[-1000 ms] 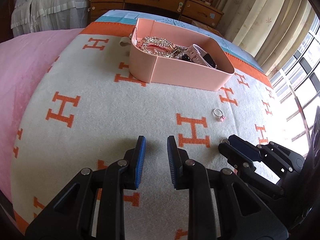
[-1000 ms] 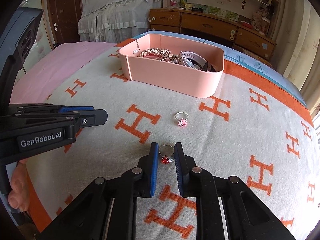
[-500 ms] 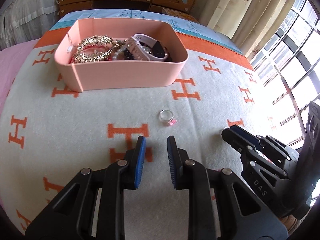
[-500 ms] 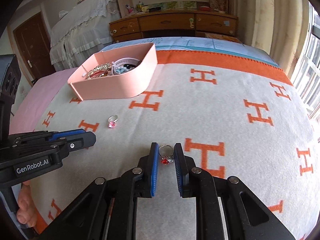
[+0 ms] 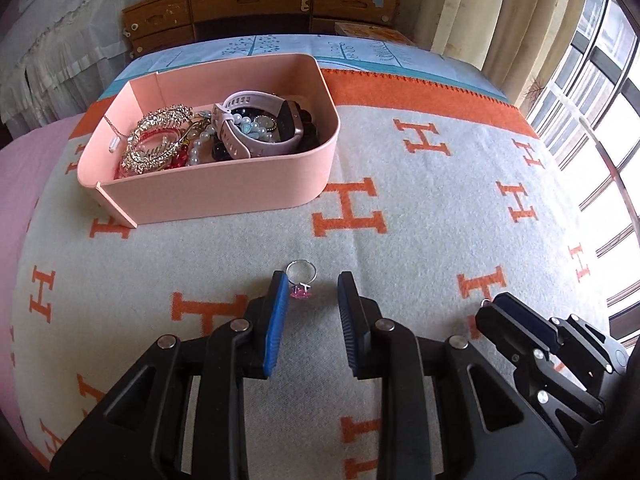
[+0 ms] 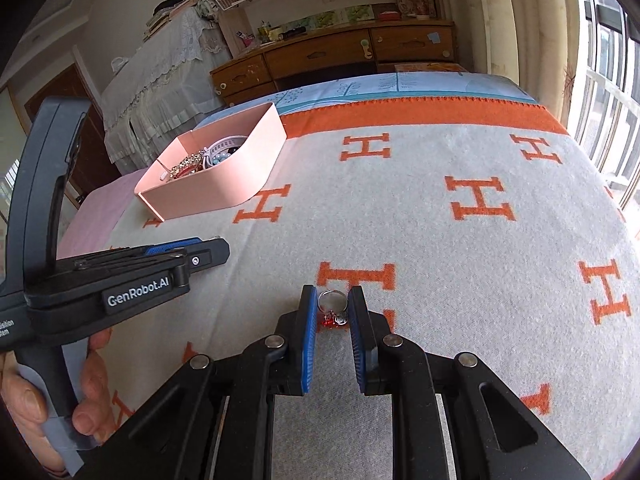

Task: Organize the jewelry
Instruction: 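Grasp the pink-stone ring with the left tool while the right tool holds the red ring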

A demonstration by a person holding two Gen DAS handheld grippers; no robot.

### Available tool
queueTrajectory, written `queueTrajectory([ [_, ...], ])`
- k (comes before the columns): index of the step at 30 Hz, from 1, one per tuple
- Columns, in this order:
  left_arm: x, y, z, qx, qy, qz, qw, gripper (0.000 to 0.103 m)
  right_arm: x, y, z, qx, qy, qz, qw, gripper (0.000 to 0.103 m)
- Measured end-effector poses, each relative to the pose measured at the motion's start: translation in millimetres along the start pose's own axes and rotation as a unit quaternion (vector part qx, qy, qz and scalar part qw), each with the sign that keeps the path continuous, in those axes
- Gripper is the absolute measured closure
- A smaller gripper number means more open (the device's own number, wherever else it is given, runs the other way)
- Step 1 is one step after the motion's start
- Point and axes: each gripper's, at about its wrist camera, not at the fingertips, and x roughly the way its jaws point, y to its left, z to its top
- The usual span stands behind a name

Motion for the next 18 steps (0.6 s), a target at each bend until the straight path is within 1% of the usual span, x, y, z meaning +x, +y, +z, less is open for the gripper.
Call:
queueTrajectory([
  [1, 0.9, -4.1, 0.1, 0.006, -0.002, 0.014, 0.9999, 0.079, -0.5, -1.1, -0.3, 0.004, -0.001, 0.005, 1.0, 0.088],
  [3, 0.8, -9.7, -1.0, 0.008, -0.007, 0.037, 0.9993, 0.075, -1.6, -5.1, -0.9, 0.013, -0.001, 0.016, 1.0, 0.088],
  [5, 1.2, -10.1, -1.5, -0.001, -0.01, 0.044, 0.999, 0.074, -3.1, -7.7, -1.2, 0.021, 0.0, 0.027, 0.999, 0.088],
  [8, 2.0, -7.9, -0.2, -0.015, -0.009, 0.036, 0.9992, 0.074, -4.5, -12.4, -1.8, 0.032, 0.001, 0.042, 0.999, 0.088],
  [11, 1.2, -4.0, -2.5, -0.014, -0.014, 0.029, 0.9994, 0.075, -5.0, -15.8, -2.1, 0.041, 0.002, 0.053, 0.998, 0.088],
  [15, -3.4, -1.9, -12.1, -0.003, -0.024, 0.024, 0.9994, 0.082, -6.3, -17.2, -3.1, 0.046, 0.0, 0.061, 0.997, 0.088],
  [18, -5.0, -0.8, -15.3, 0.001, -0.028, 0.022, 0.9994, 0.086, -5.9, -16.8, -2.7, 0.046, 0.0, 0.064, 0.997, 0.088],
])
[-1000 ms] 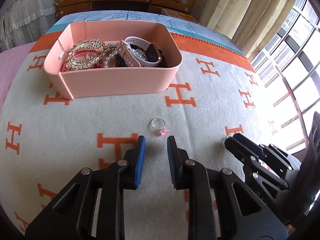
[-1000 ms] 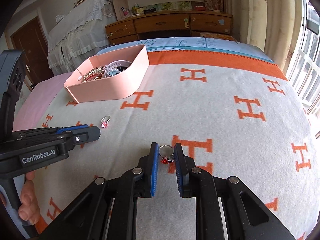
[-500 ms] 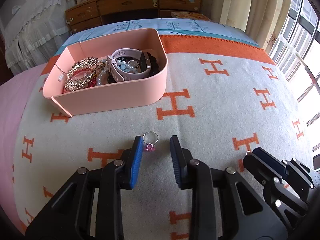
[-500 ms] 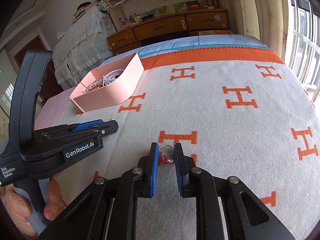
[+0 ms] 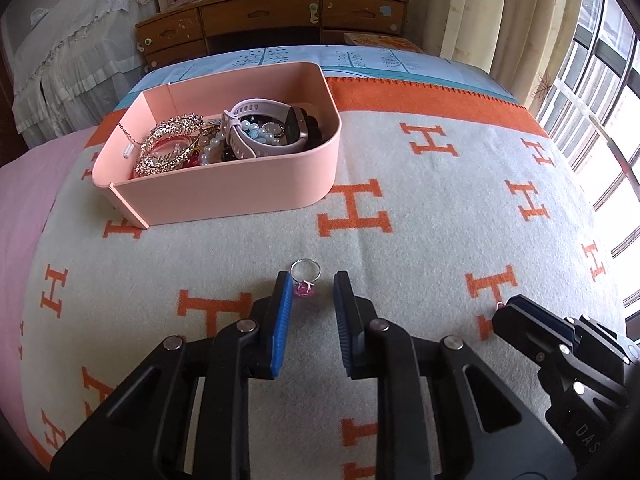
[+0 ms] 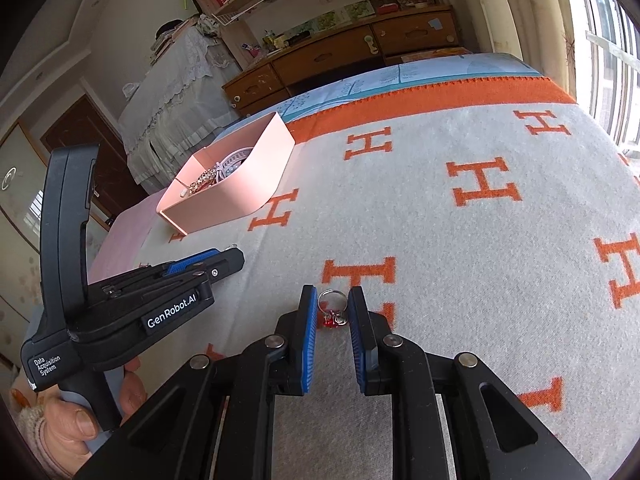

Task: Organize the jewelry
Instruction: 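Grasp the pink-stone ring with the left tool while the right tool holds the red ring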

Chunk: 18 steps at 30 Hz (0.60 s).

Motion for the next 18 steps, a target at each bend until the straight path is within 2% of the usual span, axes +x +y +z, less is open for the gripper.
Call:
queueTrajectory([
  [6, 0.4, -2.3, 0.2, 0.017, -0.004, 0.002, 0.9998, 0.095, 0.4, -0.6, 0.4, 0.004, 0.0, 0.001, 1.0, 0.088],
  [9, 0.0, -4.8, 0.2, 0.023, -0.004, 0.005, 0.9997, 0.095, 1.2, -1.4, 0.8, 0.005, 0.0, 0.0, 1.0, 0.088],
  [14, -3.1, 6.3, -0.4, 0.001, -0.004, -0.014, 0.9999, 0.096, -0.2, 1.0, 0.5, 0.0, -0.007, -0.006, 1.0, 0.088],
  [18, -23.8, 18.1, 0.0, -0.006, -0.024, -0.019, 0.9995, 0.096, -1.8, 7.0, -0.3, -0.012, -0.013, -0.025, 1.0, 0.088],
])
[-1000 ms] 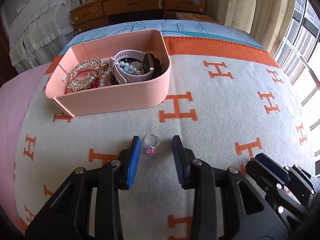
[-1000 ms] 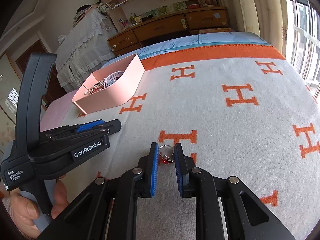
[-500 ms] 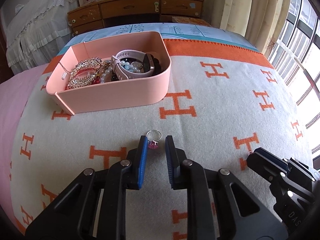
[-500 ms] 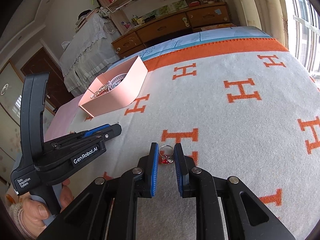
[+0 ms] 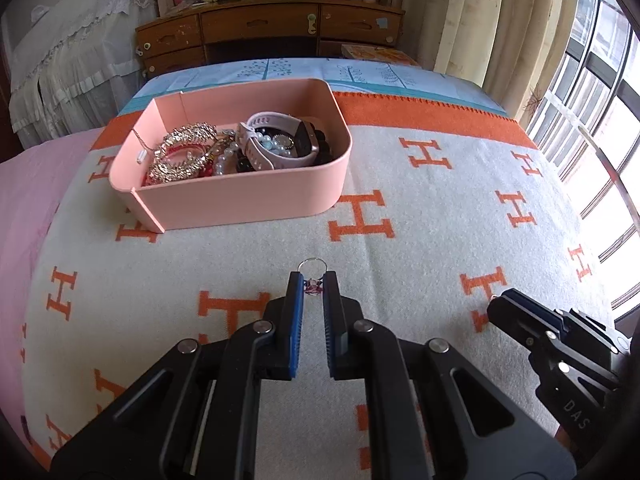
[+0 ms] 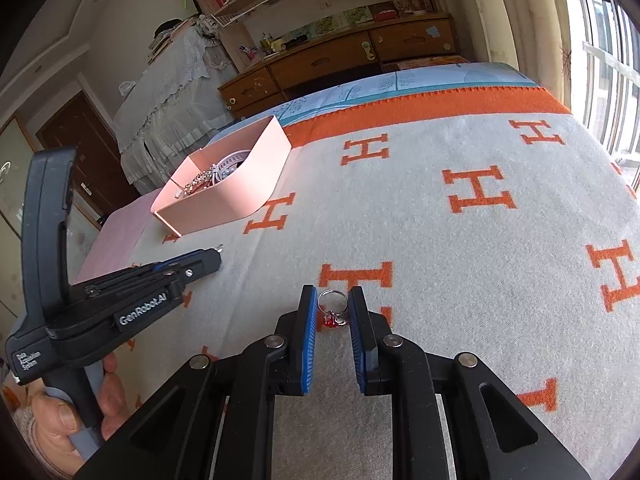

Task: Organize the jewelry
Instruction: 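Grasp the pink-stone ring with the left tool while the right tool holds the red ring, then lower both rings into the pink tray and open both tools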

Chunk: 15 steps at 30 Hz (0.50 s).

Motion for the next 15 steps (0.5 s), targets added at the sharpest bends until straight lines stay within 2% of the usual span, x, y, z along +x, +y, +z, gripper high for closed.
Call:
queueTrajectory([
  [3, -24.3, 13.4, 6.6, -0.002, -0.021, -0.001, 0.9998, 0.096, 0.1, 8.1, 0.9, -0.01, 0.004, -0.017, 1.0, 0.088],
  [7, -50.4, 44.9, 25.6, -0.027, -0.031, -0.021, 0.9989, 0.096, -7.3, 28.3, 14.3, -0.021, 0.006, 0.002, 1.0, 0.088],
  [11, -66.7, 80.9, 55.7, -0.068, -0.033, -0.057, 0.9955, 0.096, -22.2, 65.2, 49.8, -0.043, -0.015, 0.029, 0.999, 0.088],
  [15, -72.0, 106.4, 91.9, -0.099, -0.032, -0.111, 0.9883, 0.096, -33.2, 101.2, 98.6, -0.044, -0.039, 0.059, 0.997, 0.088],
])
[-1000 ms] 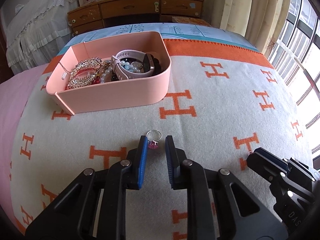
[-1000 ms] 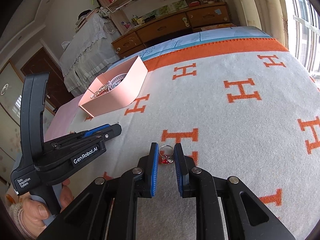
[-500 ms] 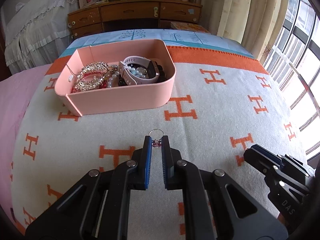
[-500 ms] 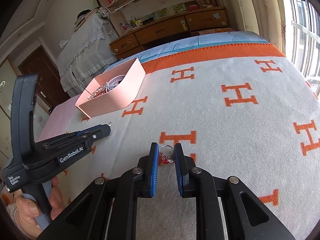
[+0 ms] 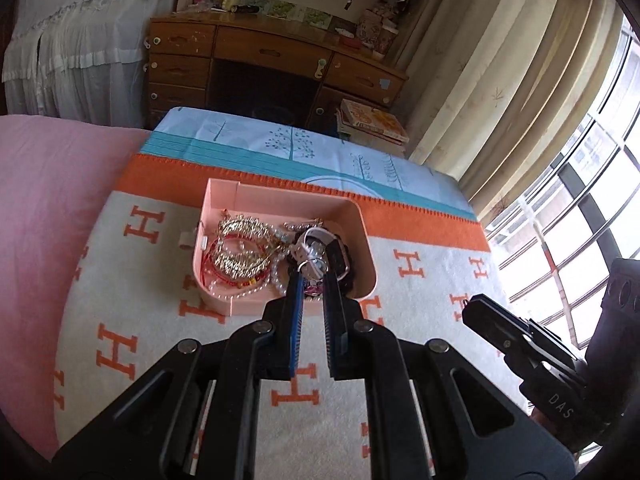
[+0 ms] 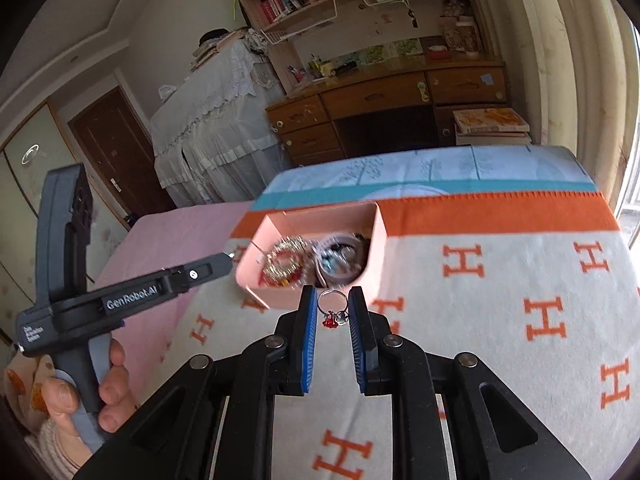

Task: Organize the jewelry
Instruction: 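Lower both rings into the pink tray and open both tools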

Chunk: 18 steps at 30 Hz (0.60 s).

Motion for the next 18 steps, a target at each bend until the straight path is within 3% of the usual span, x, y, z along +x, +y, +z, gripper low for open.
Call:
queueTrajectory([
  [4, 11.6, 9.4, 38.7, -0.017, -0.003, -0.026, 0.9995, 0.096, 17.1, 21.8, 44.8, 0.0, -0.014, 0.003, 1.0, 0.088],
  [8, 51.3, 20.1, 63.2, -0.035, 0.034, -0.05, 0.9976, 0.096, 61.8, 24.7, 71.1, 0.023, 0.021, 0.002, 0.999, 0.088],
  [15, 120.8, 35.7, 69.1, -0.059, 0.093, -0.039, 0.9931, 0.096, 132.8, 7.2, 86.8, 0.045, 0.065, -0.028, 0.996, 0.088],
  [18, 139.2, 40.9, 66.3, -0.071, 0.122, -0.057, 0.9884, 0.095, 153.1, -3.6, 86.0, 0.052, 0.08, -0.036, 0.995, 0.087],
])
